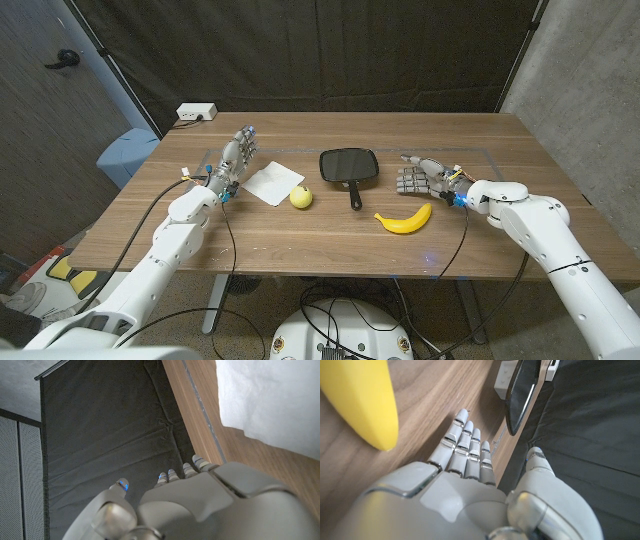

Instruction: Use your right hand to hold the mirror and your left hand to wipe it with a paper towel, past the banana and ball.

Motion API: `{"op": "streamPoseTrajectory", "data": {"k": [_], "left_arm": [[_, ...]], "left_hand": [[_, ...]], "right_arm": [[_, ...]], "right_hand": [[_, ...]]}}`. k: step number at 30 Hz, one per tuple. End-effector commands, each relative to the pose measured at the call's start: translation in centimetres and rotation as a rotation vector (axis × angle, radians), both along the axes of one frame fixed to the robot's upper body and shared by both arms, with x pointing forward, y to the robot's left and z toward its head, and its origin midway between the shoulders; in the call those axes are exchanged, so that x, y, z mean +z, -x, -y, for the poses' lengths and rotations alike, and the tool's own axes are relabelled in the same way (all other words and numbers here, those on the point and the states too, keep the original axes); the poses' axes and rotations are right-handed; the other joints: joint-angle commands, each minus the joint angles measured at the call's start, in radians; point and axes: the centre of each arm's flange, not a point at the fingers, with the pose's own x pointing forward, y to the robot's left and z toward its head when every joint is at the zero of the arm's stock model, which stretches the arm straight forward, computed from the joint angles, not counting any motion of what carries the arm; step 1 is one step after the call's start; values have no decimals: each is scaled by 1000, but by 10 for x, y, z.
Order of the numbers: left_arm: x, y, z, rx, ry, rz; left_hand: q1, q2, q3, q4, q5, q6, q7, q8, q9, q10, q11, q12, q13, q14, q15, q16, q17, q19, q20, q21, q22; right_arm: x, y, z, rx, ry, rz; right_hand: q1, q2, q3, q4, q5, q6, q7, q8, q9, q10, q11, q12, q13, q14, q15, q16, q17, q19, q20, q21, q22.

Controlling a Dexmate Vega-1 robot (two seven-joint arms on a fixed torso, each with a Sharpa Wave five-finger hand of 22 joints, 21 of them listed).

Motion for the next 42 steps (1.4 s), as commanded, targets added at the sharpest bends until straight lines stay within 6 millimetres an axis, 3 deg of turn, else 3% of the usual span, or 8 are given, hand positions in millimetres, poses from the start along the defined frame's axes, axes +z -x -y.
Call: {"op": "streamPoseTrajectory", "data": {"k": [1,8,27,42], "left_arm": [[2,-2,6,1,-1,-3],[2,-4,8,-4,-2,-3],[0,-2,1,12,5,-3],[0,-2,1,12,13,0]], "left_hand": [[3,76,4,-2,-4,-77,3,-1,4,-53,8,-2,5,-76,-34,-3,1,3,-23,-2,3],[3,77,4,-2,-4,-77,4,-2,4,-54,7,-3,5,-75,-35,-3,1,3,-21,-3,3],[1,77,3,0,-4,-80,6,-5,4,-55,8,-6,5,-77,-34,-4,2,3,-21,-6,3],[-1,77,3,0,-4,-81,9,-6,4,-57,8,-8,5,-80,-35,-5,2,1,-21,-8,4]], "right_arm": [[0,4,9,90,-1,-126],[2,5,11,170,14,-190],[6,1,-7,313,118,-301],[4,-3,-30,378,165,-326]], "right_hand": [[17,2,13,-2,0,23,44,8,4,24,-1,3,3,26,-4,10,4,28,-2,12,5],[38,7,23,-3,-1,58,48,16,4,66,-2,10,3,79,-11,17,4,73,-14,32,9],[78,21,41,-9,-1,60,52,8,5,71,-3,-1,2,87,-26,4,3,91,-30,40,11],[73,16,34,2,0,53,52,2,6,68,-8,-8,3,72,-24,-5,6,81,-34,35,9]]}}
